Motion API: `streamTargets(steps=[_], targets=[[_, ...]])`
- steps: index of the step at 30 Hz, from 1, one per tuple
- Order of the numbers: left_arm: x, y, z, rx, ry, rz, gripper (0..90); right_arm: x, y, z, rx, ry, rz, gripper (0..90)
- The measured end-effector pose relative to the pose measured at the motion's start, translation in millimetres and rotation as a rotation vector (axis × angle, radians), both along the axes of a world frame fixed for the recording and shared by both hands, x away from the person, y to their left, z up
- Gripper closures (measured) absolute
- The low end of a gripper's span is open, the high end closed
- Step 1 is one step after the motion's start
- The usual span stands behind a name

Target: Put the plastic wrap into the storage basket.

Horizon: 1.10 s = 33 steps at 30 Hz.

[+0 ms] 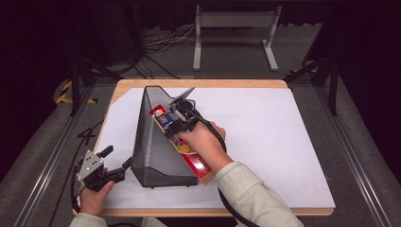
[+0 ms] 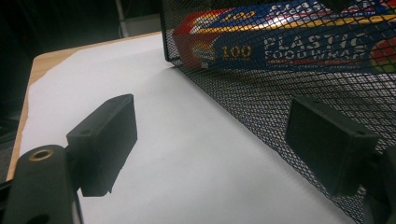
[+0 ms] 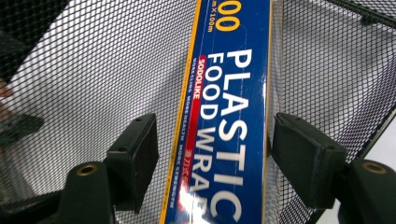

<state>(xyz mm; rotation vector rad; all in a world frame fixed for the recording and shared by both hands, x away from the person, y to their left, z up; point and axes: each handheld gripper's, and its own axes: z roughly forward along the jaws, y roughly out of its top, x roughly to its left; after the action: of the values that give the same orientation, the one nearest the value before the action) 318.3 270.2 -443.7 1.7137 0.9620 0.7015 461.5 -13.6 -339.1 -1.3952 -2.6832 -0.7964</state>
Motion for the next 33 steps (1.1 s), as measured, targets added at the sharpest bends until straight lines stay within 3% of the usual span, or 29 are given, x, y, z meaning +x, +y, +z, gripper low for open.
streamTargets(steps=[2,8,9,11,17,21,23,24,33], targets=[[0.0,0.5,0.1,-0.003,-0.001,0.003,17.7,-0.6,-4.7,1.7,0.028,-0.006,0.009,32.9],[-0.6,1.4,-0.8,-0.002,-0.002,0.006,17.7,-8.0,-21.1,17.4,0.095,-0.149,0.043,28.7],[-0.6,1.4,-0.8,-0.002,-0.002,0.006,17.7,-8.0,-21.1,17.4,0.095,-0.149,0.043,28.7],[-1.7,2.5,-0.8,-0.003,0.0,0.012,17.7,-12.3,-26.7,24.7,0.113,-0.223,0.067,25.5],[-3.9,5.2,-0.9,-0.004,0.003,0.02,17.6,-27.3,-41.7,40.4,0.182,-0.357,0.156,21.6],[-3.5,5.5,-0.7,-0.006,0.001,0.024,17.6,-40.5,-54.0,49.3,0.184,-0.472,0.207,18.3],[-3.2,5.0,-0.7,-0.004,0.0,0.023,17.4,-42.8,-56.6,50.8,0.192,-0.49,0.215,17.3],[-2.8,4.5,-0.7,-0.004,0.0,0.023,17.4,-48.5,-65.1,55.0,0.218,-0.52,0.228,15.1],[-1.0,3.7,-0.3,-0.011,-0.002,0.023,17.1,-59.5,-93.3,63.1,0.268,-0.586,0.268,8.5]])
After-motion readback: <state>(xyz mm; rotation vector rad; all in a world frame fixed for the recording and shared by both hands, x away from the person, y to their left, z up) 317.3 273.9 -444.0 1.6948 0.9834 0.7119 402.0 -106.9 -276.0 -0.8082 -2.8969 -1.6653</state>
